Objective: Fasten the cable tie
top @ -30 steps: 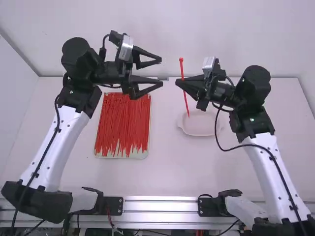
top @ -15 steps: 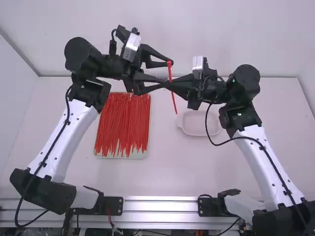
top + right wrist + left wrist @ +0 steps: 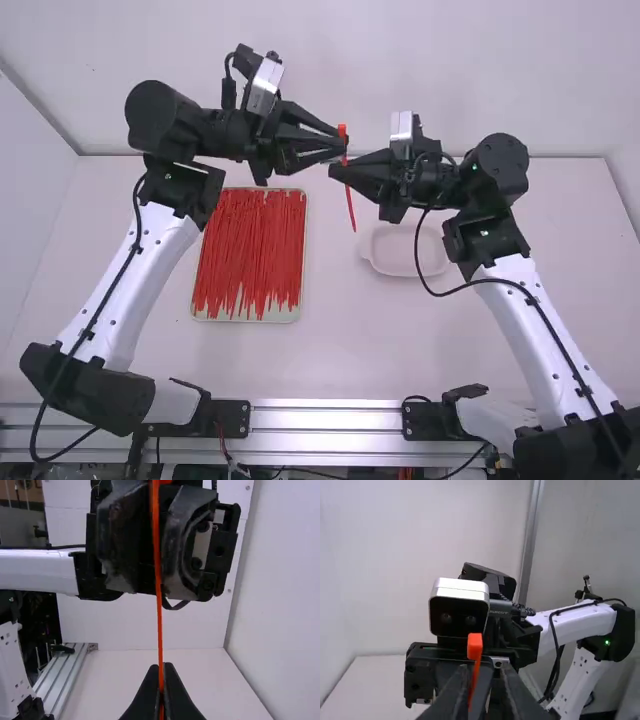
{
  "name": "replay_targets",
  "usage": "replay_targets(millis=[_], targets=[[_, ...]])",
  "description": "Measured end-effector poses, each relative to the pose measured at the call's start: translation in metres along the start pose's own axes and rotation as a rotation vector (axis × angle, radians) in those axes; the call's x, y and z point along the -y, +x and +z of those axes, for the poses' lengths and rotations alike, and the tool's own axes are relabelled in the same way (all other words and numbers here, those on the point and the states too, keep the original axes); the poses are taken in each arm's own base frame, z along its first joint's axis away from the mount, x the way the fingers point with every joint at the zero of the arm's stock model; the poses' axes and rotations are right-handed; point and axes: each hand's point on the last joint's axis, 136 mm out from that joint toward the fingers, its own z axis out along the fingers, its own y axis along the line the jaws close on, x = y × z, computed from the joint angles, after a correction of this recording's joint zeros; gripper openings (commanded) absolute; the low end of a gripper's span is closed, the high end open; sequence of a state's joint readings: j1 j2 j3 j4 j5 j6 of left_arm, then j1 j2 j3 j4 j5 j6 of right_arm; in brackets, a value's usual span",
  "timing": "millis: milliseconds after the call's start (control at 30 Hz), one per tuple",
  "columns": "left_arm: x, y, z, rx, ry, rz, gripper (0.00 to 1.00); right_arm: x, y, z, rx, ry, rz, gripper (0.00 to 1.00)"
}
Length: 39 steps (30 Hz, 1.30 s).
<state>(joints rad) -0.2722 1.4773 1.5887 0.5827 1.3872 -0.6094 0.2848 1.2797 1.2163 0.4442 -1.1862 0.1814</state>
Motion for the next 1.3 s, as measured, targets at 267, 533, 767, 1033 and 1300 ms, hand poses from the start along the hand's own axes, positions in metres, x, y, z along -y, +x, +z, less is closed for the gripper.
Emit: replay_targets(millis=[267, 533, 767, 1033, 1300], targets=[[-0.003, -0.001, 0.0, 0.009, -0.015, -0.006, 0.07, -0.001, 0.0, 0.001, 0.0, -0.003, 0.016, 0.0], [-0.006, -0.003, 0.0, 0.02, -0.03, -0.007, 0.02, -0.003, 0.0, 0.003, 0.001, -0.01, 0.02, 0.0], [-0.005, -0.003, 0.002, 0.024, -0.031, -0.014, 0.02, -0.003, 0.0, 0.003, 0.001, -0.011, 0.018, 0.06], [-0.011, -0.006, 0.0, 0.04, -0.061, -0.036, 0.02, 0.012, 0.0, -0.011, -0.002, 0.043, 0.082, 0.99], [-0.049, -0.009, -0.035, 0.082, -0.246, -0.105, 0.02, 0.038, 0.001, -0.047, -0.011, 0.148, 0.139, 0.99]])
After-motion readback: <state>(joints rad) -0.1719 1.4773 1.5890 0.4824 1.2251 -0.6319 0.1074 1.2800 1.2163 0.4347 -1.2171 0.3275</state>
